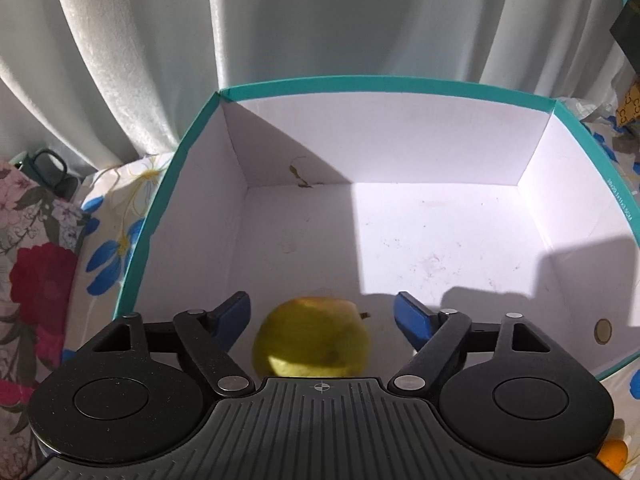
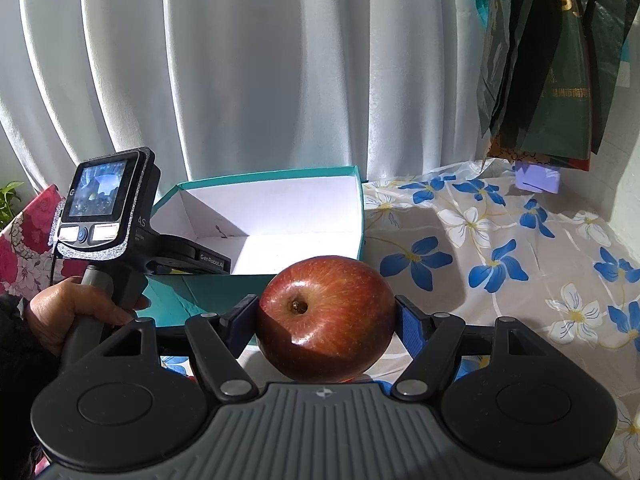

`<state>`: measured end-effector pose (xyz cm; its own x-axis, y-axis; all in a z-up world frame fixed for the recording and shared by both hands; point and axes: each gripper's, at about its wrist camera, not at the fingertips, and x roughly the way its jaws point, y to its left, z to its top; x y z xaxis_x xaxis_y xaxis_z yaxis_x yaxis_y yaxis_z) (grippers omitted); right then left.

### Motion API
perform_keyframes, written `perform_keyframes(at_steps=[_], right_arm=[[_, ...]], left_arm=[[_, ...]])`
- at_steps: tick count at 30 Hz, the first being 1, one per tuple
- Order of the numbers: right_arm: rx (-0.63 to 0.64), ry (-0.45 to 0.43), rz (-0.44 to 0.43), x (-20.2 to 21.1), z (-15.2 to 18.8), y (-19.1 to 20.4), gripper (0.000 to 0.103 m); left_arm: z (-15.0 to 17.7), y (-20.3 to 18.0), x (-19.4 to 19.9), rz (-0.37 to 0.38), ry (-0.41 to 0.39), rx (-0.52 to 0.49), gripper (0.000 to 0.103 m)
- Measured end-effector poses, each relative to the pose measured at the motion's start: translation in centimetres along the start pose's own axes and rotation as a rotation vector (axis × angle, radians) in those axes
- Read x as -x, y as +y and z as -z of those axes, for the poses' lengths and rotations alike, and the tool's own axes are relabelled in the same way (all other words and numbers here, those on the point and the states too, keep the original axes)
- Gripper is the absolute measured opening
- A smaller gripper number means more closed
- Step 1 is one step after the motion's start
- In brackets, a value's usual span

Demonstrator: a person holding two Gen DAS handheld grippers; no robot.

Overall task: Organize fruits
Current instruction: 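Carry the pear into the teal box and open the left gripper while the right carries the apple, then lower the red apple into the teal box and open the right gripper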

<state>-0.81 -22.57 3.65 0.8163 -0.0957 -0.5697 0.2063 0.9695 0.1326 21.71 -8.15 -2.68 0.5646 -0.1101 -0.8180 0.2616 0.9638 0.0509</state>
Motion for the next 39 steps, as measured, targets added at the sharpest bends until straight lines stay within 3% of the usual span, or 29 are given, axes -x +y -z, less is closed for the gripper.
perform_keyframes(at_steps=[3,5,8,10,28,35,39], right_arm=[[-0.004,-0.003,0.002,-0.3,-0.2,-0.1,0.072],[-0.005,-0.004,0.006,-0.5,-0.3,-0.1,0.072],[-0.005,-0.005,0.012,-0.8,-0.4,-0.2,0.072],[-0.006,-0.007,0.014,-1.1,-0.5,-0.2,0.072],[0.045,-0.025,-0.016,-4.4,-2.8,1.4,0.072],[0.088,-0.057,-0.014,-6.9,-3.9,2.4,0.072],[0.106,-0.034,0.004,-9.6,-3.9,2.8,0.072]], left_arm=[[0.4,0.3,2.0,0.031,-0.049,0.008,0.091],[1.1,0.2,4.1,0.018,-0.113,0.005,0.097],[2.3,0.4,7.1,0.005,-0.191,0.017,0.098],[3.1,0.8,8.4,-0.002,-0.209,0.037,0.100],[5.5,5.3,10.2,-0.054,-0.149,0.171,0.100],[5.8,5.6,10.1,-0.069,-0.139,0.183,0.100],[6.0,5.7,10.0,-0.075,-0.128,0.189,0.100]])
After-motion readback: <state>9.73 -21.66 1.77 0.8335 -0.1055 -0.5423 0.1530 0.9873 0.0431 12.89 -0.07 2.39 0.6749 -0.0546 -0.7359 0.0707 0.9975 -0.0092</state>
